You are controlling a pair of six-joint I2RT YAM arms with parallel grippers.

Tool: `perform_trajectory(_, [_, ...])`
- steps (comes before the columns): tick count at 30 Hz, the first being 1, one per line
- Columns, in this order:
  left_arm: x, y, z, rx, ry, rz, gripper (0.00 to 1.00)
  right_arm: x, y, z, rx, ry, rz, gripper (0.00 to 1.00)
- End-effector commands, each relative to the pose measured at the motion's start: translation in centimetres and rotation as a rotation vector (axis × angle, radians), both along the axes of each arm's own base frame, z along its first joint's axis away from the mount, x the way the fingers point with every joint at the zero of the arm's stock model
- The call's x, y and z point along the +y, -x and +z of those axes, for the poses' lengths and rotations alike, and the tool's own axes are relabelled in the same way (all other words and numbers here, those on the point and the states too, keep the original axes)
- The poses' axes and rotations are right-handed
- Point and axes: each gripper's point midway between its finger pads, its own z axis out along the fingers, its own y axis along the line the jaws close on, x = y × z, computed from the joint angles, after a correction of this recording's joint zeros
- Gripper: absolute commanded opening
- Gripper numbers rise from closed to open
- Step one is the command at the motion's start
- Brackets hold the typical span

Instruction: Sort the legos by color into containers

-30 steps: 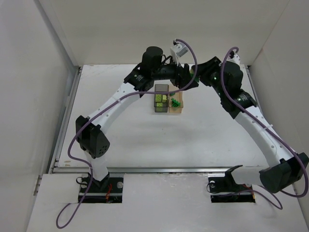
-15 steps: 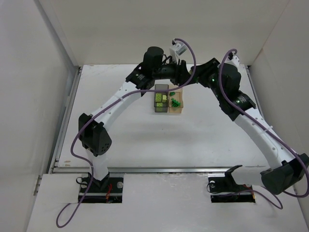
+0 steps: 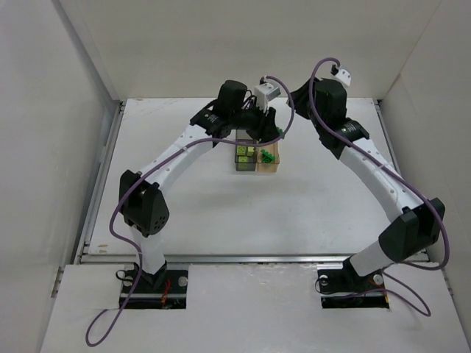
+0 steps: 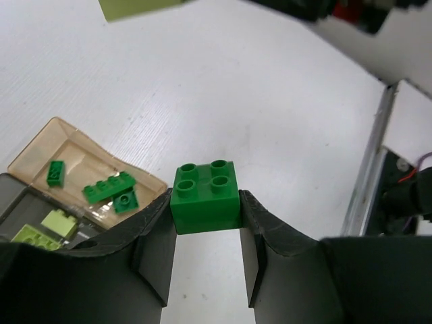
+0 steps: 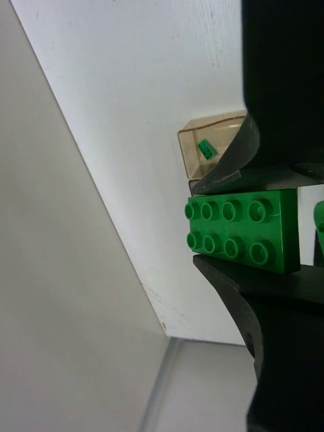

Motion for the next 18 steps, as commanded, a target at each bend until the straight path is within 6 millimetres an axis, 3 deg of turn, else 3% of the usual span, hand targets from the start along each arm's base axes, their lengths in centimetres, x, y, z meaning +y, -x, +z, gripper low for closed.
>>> perform_trajectory(1, [1.5,0.0,-0.9,-0.096,-0.084,-0.011,0.00,-0.6,-1.0,3.6,-0.091,0.015,-0.021,0.00])
perform_trajectory(5, [2.8,-2.1,-3.3,-0.167,-0.160,0.056,0.00,-0.5,-0.8,2.8,-0.071,0.022,-0.009,0.00])
perform_trajectory(6, [2.7,-3.0,-4.0,-0.193,-0.175,0.063,0.00,-0.5,-0.8,1.6,-0.049,0.032,-0.008,0.00])
perform_trajectory(11, [2.6,-6.6,-11.2,-0.231,-0.331,0.066,0.03,-1.0,0.4,0.5,-0.029,0.040,-0.007,0.00])
perform_trajectory(13, [2.6,-8.0,-12.0,-0.257,-0.345,0.075,0.07,-0.9,0.7,-0.1,-0.019,0.043,0.002,0.00])
perform_trajectory(15, [2.0,-8.0,-12.7,-0.257,-0.333,0.047,0.19,-1.0,0.9,-0.7,-0.008,0.048,0.002,0.00])
perform_trajectory(17, [1.5,-8.1,-12.2,-0.273,-0.305,0.034,0.34,-1.0,1.2,-1.7,0.021,0.058,0.013,0.00])
perform_trajectory(18, [1.5,-8.1,-12.2,-0.273,-0.305,0.034,0.52,-1.0,1.3,-2.1,0.039,0.066,0.014,0.00])
